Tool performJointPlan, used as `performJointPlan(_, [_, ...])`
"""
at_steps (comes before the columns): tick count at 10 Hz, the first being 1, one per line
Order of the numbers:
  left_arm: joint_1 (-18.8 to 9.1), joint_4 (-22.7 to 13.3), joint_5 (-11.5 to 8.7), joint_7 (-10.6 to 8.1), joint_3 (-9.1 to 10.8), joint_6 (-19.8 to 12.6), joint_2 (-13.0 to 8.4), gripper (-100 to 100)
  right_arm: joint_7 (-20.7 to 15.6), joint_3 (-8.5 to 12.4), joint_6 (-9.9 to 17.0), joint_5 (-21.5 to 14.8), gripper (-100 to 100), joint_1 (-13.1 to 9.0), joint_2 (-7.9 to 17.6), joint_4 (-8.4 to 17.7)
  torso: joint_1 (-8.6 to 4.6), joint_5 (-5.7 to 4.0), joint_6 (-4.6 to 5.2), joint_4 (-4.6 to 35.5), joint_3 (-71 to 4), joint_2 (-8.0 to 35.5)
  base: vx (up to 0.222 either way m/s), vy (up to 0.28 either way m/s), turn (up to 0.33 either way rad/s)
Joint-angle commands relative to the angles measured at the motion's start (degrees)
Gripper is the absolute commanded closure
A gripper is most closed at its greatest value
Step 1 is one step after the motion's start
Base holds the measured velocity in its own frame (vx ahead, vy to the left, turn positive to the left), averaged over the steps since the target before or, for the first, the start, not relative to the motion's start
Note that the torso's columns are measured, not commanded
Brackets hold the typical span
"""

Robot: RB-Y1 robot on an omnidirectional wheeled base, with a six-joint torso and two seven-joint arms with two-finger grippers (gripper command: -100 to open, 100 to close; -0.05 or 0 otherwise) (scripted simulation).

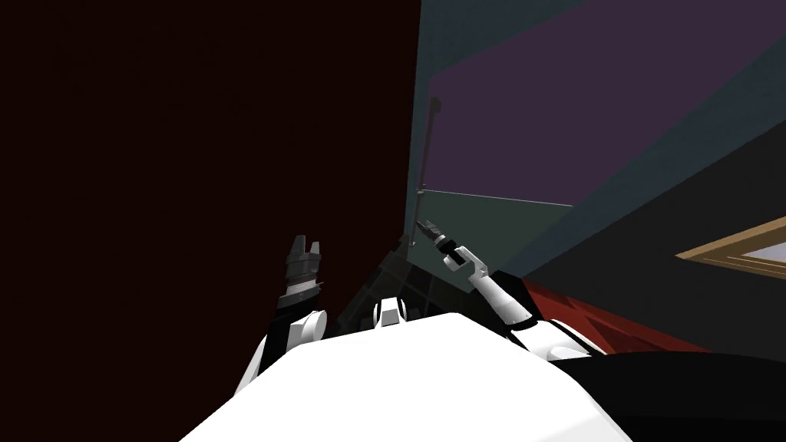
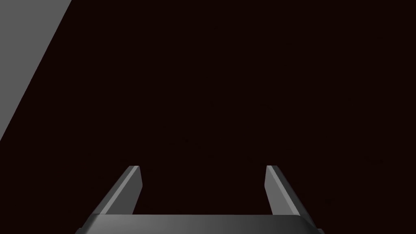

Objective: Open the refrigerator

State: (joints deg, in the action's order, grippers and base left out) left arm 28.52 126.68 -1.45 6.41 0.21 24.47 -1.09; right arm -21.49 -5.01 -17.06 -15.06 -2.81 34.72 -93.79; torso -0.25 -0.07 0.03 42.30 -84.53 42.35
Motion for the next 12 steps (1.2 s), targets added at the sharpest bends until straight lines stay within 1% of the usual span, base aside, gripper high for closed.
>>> performJointPlan(1, [0.00,0.00,0.00,0.00,0.00,0.00,0.00,0,-1.03,-0.55,0.79,-1.28,-100,-2.45,1.97,3.48,0.13,0.03,-0.06,0.00,-0.02,-0.04,0.011,0.051,0.048])
performJointPlan(2, [0.00,0.00,0.00,0.00,0.00,0.00,0.00,0,-1.95,-1.01,1.73,-2.46,-100,-4.52,3.99,5.87,0.21,0.06,-0.01,-0.01,-0.03,-0.06,0.007,0.076,0.058])
performJointPlan(3, [0.00,0.00,0.00,0.00,-0.01,0.00,0.00,0,-1.95,-1.01,1.73,-2.46,-100,-4.52,3.99,6.24,0.34,0.10,-0.04,-0.01,-0.04,-0.06,0.013,0.072,0.042])
performJointPlan(4, [0.00,0.00,0.00,0.00,0.00,0.00,0.00,0,-2.87,-1.47,2.69,-3.64,-100,-6.60,6.05,8.81,0.31,0.09,-0.03,-0.02,-0.04,-0.08,0.022,0.096,0.097])
performJointPlan(5, [0.00,0.00,0.00,0.00,-0.01,0.00,0.01,0,-2.87,-1.47,2.69,-3.64,-100,-6.60,6.05,9.07,0.35,0.10,-0.05,-0.02,-0.06,-0.10,0.026,0.081,0.032])
performJointPlan(7, [0.00,0.00,0.00,0.00,-0.01,0.00,0.00,0,-4.67,-2.39,4.63,-5.97,-100,-10.74,9.75,13.96,0.22,0.06,-0.05,-0.01,-0.03,-0.05,0.021,0.104,0.098])
performJointPlan(8, [0.00,0.00,0.00,0.00,-0.01,0.00,0.01,0,-4.67,-2.39,4.63,-5.97,-100,-10.74,10.22,14.88,0.36,0.10,-0.04,-0.02,-0.06,-0.11,0.035,0.098,0.031])
performJointPlan(9, [0.00,0.00,0.00,0.00,0.00,0.00,0.00,0,-5.55,-2.84,5.59,-7.11,-100,-12.79,12.29,17.80,0.23,0.07,-0.01,-0.02,-0.05,-0.08,0.033,0.098,0.071])
performJointPlan(10, [0.00,0.00,0.00,0.00,-0.01,0.00,0.01,0,-6.41,-3.28,6.55,-8.23,-100,-14.80,14.29,19.32,0.23,0.06,-0.04,-0.01,-0.04,-0.06,0.038,0.112,0.117])
performJointPlan(12, [0.00,0.00,0.00,0.00,0.00,0.00,0.00,0,-6.41,-3.28,6.55,-8.23,-100,-14.80,14.33,20.69,0.18,0.04,-0.02,-0.01,0.00,-0.01,0.013,0.060,0.015])
